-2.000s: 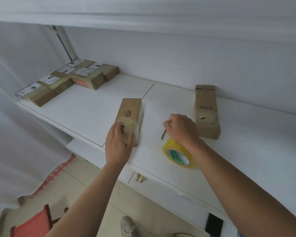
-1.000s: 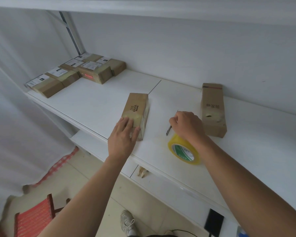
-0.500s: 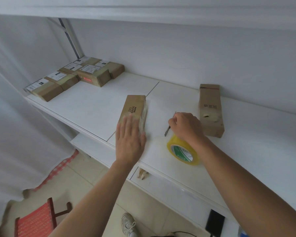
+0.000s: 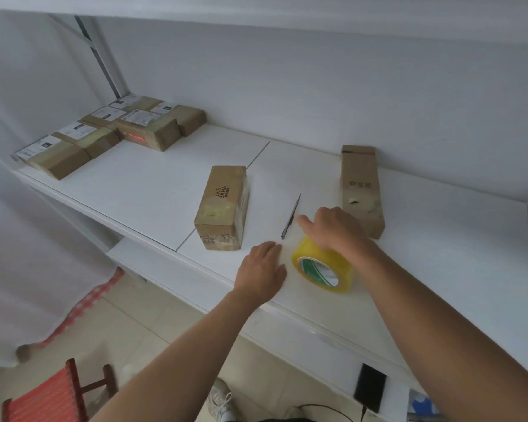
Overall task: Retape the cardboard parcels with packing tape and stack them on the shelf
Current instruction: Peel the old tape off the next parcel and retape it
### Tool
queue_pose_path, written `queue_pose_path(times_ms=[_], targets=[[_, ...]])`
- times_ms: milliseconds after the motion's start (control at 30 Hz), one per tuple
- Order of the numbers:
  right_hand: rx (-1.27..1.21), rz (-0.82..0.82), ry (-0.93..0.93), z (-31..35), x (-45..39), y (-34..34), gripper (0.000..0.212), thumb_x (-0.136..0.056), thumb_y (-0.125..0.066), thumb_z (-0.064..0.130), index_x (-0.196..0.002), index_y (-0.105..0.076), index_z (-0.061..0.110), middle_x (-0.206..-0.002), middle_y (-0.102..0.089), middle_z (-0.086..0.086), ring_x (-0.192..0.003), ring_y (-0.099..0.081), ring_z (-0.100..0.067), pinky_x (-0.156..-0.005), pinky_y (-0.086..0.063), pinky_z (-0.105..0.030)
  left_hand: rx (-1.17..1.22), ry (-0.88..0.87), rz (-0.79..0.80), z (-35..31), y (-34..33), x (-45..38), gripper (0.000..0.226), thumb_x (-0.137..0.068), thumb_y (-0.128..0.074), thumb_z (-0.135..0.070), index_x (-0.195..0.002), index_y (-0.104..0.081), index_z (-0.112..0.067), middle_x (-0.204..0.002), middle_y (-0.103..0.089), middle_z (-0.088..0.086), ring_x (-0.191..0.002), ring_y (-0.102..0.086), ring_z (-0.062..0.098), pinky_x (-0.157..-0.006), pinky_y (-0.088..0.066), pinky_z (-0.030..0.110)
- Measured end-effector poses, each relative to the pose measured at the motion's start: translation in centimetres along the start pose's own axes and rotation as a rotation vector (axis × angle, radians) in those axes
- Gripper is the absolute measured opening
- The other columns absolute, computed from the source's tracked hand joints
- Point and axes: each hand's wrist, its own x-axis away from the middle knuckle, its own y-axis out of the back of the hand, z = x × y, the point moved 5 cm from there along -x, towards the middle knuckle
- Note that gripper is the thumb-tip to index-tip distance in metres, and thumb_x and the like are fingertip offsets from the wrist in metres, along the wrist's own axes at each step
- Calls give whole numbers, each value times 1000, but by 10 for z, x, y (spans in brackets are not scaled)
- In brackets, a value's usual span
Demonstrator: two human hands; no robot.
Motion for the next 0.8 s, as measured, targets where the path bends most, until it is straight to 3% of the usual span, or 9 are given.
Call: queue_pose_path(times_ms=[67, 100, 167, 233, 367, 533, 700, 733, 800], targets=[[-35, 160, -28, -13, 1, -5, 74, -88, -38, 79, -103, -62, 10, -102, -62, -11, -95, -61, -31, -72, -41, -34, -1, 16, -18, 0, 0, -2, 52, -99, -51, -31, -145, -44, -10, -151, -42, 6, -135, -40, 27, -110, -35, 36], [-75, 238, -29, -22, 1, -6, 74, -81, -43, 84, -93, -60, 13, -89, -59, -6, -84, -61, -25, -67, -40, -32, -7, 19, -29, -1, 0, -3, 51, -98, -51, -31, -144, -45, -10, -150, -42, 6, -133, -40, 28, -109, -35, 36], [-178, 357, 5, -36, 3, -6, 64, -75, -57, 82, -70, -50, 18, -69, -49, 1, -63, -51, -18, -60, -35, -30, -13, 18, -49, -4, 0, -4, 49, -96, -52, -29, -142, -48, -12, -147, -44, 6, -130, -42, 28, -106, -36, 37], [-328, 429, 56, -49, 6, -7, 57, -78, -66, 71, -65, -51, 18, -62, -48, 1, -59, -48, -17, -59, -35, -28, 18, 3, -66, -9, -3, -5, 51, -93, -55, -25, -142, -48, -13, -145, -46, 6, -129, -43, 29, -106, -35, 37], [-500, 432, 107, -58, 9, -15, 49, -81, -69, 62, -71, -62, 15, -63, -54, 0, -61, -53, -16, -62, -40, -28, 92, -111, -27, -27, -11, -5, 61, -87, -58, -30, -144, -47, -12, -146, -47, 7, -131, -42, 29, -108, -33, 38], [-661, 387, 90, -58, 13, -20, 71, -62, -69, 76, -83, -68, 8, -71, -58, -8, -66, -56, -22, -65, -41, -33, 92, -200, 9, -35, -21, -8, 69, -87, -60, -40, -148, -43, -13, -150, -45, 8, -135, -42, 31, -107, -37, 42], [-861, 378, 79, -60, 20, -22, 44, -84, -72, 49, -88, -65, 6, -75, -59, -13, -66, -56, -24, -57, -44, -27, 85, -148, -20, -28, -20, -8, 56, -99, -57, -27, -146, -43, -1, -150, -44, 15, -135, -41, 34, -110, -39, 43], [-886, 377, 78, -60, 21, -23, 39, -88, -71, 44, -87, -65, 6, -76, -60, -13, -66, -57, -24, -57, -44, -26, 76, -133, -38, -27, -18, -7, 51, -100, -53, -25, -143, -46, 2, -147, -47, 17, -132, -44, 36, -106, -44, 44], [-930, 377, 85, -62, 23, -23, 31, -93, -66, 35, -81, -63, 7, -72, -60, -10, -63, -58, -20, -55, -45, -25, 46, -131, -81, -28, -18, -7, 48, -98, -44, -28, -129, -57, 6, -134, -58, 20, -118, -56, 37, -85, -57, 44]])
